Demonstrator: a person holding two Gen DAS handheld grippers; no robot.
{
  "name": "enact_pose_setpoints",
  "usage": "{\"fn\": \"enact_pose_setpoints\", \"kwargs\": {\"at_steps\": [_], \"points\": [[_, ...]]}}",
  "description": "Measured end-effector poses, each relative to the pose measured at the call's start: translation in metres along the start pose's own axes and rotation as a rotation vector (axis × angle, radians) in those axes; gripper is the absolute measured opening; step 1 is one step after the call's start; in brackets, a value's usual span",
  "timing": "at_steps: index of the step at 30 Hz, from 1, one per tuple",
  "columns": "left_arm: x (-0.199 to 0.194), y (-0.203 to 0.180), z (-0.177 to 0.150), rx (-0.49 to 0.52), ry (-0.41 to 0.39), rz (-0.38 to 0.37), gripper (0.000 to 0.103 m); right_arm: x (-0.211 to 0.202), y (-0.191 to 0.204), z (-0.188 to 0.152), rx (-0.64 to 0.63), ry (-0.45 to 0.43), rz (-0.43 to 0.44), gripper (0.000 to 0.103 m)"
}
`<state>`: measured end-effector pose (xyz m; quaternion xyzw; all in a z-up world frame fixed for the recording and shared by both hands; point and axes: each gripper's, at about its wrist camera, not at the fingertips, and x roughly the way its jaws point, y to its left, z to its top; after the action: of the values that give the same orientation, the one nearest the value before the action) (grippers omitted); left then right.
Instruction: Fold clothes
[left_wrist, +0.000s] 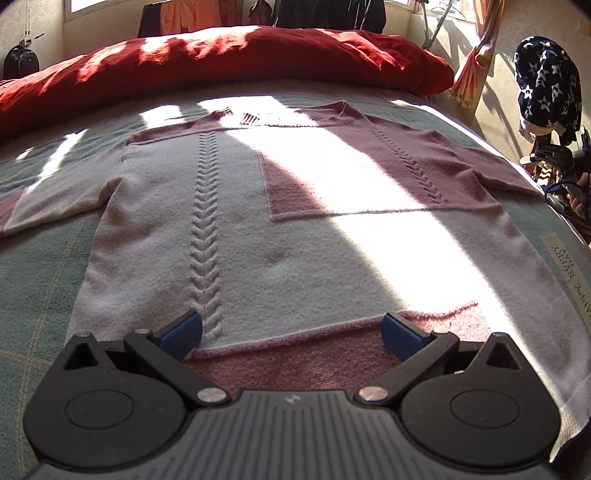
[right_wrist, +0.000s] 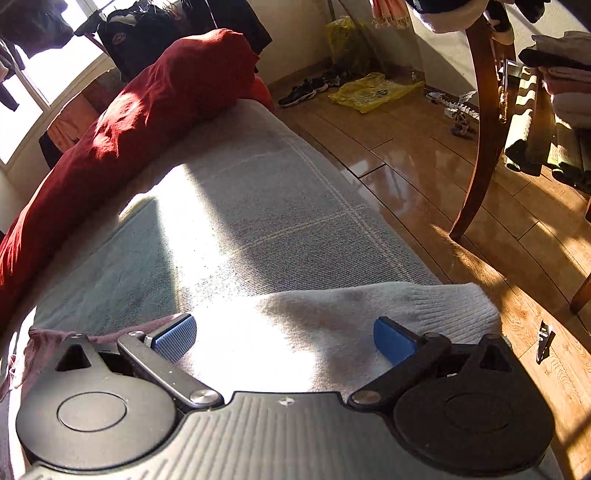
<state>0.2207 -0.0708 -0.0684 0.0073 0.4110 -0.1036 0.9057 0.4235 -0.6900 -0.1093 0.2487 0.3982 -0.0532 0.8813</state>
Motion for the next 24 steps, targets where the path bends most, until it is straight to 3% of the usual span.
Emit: {"fn": "enact_pose_setpoints", "kwargs": {"at_steps": [7, 10, 14, 16, 17, 19, 24], "points": [[0.003, -0.006, 0.003, 0.013, 0.003, 0.003, 0.102, -0.015, -0.01, 0.014, 0.001, -0.094, -0.034, 0.103], [0.004, -0.009, 0.003, 0.017, 0.002, -0.004, 0.103, -0.026, -0.021, 0.012, 0.064, -0.052, 0.065, 0.103], [0.002, -0.011, 0.002, 0.021, 0.005, -0.013, 0.102, -0.019, -0.029, -0.003, 0.067, 0.029, 0.072, 0.103], [-0.002, -0.012, 0.0, 0.023, 0.008, -0.017, 0.102, -0.024, -0.03, -0.004, 0.06, -0.003, 0.017, 0.103], [-0.005, -0.011, -0.001, 0.023, 0.008, -0.019, 0.102, -0.029, -0.027, -0.003, 0.055, -0.021, -0.079, 0.103], [-0.01, -0.01, -0.002, 0.017, 0.003, -0.021, 0.102, -0.041, -0.016, -0.003, 0.018, -0.043, -0.192, 0.103], [-0.023, -0.008, -0.007, 0.005, -0.014, -0.031, 0.102, -0.068, 0.049, -0.017, -0.12, 0.017, -0.018, 0.103]]}}
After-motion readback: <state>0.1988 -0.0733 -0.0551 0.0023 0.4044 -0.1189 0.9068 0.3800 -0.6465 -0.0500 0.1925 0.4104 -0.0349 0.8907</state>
